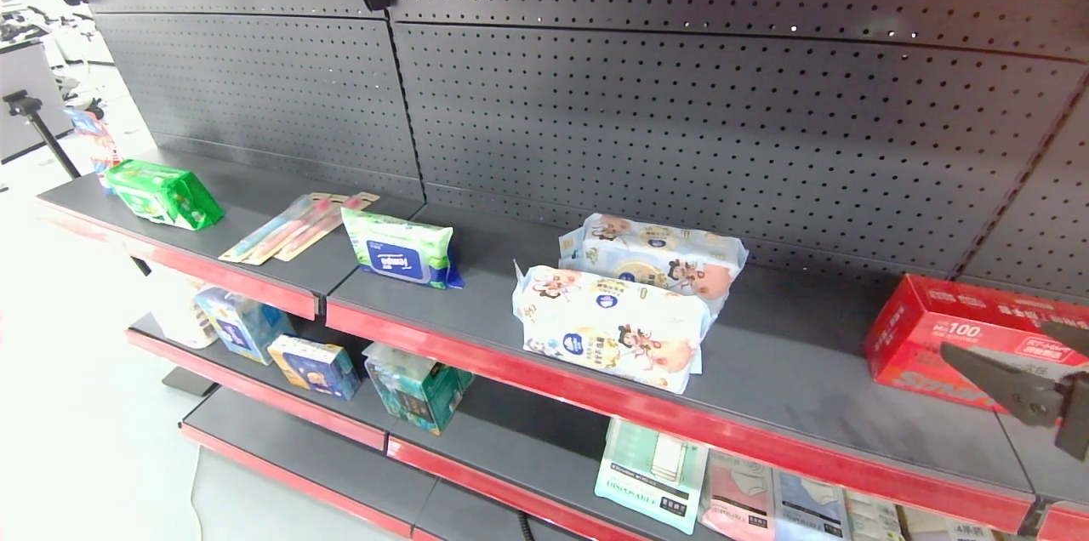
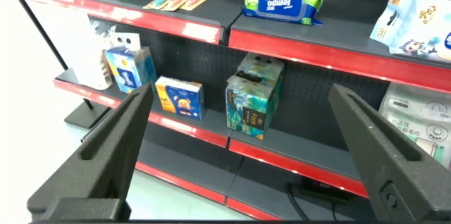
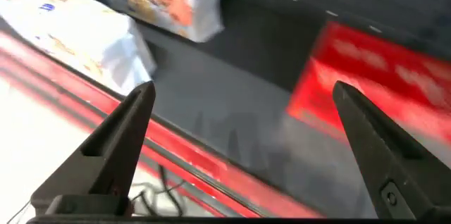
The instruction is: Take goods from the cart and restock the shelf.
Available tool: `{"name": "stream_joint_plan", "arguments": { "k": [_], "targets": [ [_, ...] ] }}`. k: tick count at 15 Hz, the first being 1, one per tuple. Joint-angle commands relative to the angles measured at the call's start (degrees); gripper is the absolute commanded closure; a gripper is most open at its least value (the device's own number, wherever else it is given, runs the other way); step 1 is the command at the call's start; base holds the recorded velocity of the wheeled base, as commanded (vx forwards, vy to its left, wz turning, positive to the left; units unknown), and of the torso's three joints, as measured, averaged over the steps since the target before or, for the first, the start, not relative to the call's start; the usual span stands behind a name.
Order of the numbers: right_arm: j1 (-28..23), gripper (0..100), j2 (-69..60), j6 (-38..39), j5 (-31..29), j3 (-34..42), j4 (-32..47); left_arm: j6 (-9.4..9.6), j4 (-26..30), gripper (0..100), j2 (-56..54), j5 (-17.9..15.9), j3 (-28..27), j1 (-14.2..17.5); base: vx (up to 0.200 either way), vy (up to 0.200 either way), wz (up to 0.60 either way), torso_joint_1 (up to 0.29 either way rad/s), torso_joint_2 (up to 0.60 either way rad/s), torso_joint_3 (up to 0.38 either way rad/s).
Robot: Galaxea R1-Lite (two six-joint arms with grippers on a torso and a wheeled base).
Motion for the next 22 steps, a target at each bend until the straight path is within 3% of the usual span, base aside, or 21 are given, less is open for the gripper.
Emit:
{"name": "stream_joint_plan", "arguments": {
  "k": [1,5,9,12,22],
  "targets": [
    [0.3,0,-17.2,1.1,-6.4,10.8,-0.1,0.0,0.0,0,0.0,0.0,0.0,0.0,0.0,0.0,0.0,0.0,0.0,0.0],
    [-0.3,0,-30.4,1.2,-6.4,17.4,1.0,0.0,0.0,0,0.0,0.0,0.0,0.0,0.0,0.0,0.0,0.0,0.0,0.0],
    [0.1,0,-51.0,1.1,-6.4,19.0,14.7,0.09,0.0,0,0.0,0.0,0.0,0.0,0.0,0.0,0.0,0.0,0.0,0.0],
    [2.3,0,-54.9,2.0,-9.4,19.9,16.1,0.0,0.0,0,0.0,0.0,0.0,0.0,0.0,0.0,0.0,0.0,0.0,0.0],
    [2.3,0,-54.9,6.8,-7.6,20.0,19.0,0.18,0.0,0,0.0,-0.2,0.0,0.0,0.0,0.0,0.0,0.0,0.0,0.0]
  ]
}}
